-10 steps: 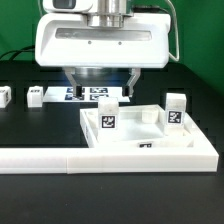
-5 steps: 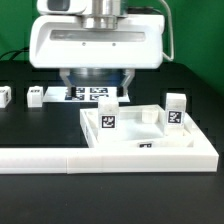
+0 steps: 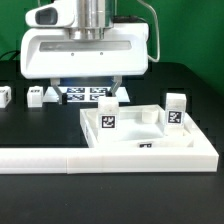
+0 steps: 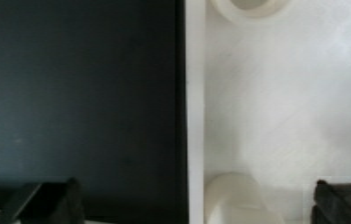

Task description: Assemble square table

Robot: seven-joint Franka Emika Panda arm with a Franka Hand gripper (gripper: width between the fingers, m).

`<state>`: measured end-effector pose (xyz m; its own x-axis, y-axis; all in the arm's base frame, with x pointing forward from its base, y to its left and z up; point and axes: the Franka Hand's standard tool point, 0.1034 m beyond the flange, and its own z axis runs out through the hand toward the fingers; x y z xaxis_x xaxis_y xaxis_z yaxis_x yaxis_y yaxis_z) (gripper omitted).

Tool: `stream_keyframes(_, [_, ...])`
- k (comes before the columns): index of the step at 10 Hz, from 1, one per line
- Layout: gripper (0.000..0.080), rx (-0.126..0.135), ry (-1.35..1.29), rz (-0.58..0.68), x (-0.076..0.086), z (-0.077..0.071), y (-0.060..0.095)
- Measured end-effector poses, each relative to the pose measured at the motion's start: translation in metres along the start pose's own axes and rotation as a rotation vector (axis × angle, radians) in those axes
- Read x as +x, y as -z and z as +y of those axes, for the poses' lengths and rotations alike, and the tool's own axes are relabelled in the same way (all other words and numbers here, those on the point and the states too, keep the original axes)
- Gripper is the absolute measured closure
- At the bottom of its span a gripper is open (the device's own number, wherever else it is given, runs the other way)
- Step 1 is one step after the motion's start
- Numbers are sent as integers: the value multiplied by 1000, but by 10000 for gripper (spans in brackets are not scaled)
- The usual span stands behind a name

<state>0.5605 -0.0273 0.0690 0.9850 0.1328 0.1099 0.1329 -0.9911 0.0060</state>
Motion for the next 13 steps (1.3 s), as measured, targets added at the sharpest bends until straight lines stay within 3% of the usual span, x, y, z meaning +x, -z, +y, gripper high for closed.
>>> stream_keyframes(4, [150,0,1,-2,-1,0,-1])
stream_keyframes(8, [150,15,46,-29,-7,0,-18])
stream_keyframes(11, [150,-2,63,-15,-13,12,-35])
stream_keyframes(13, [150,-5,63,-16,-13,12,-38])
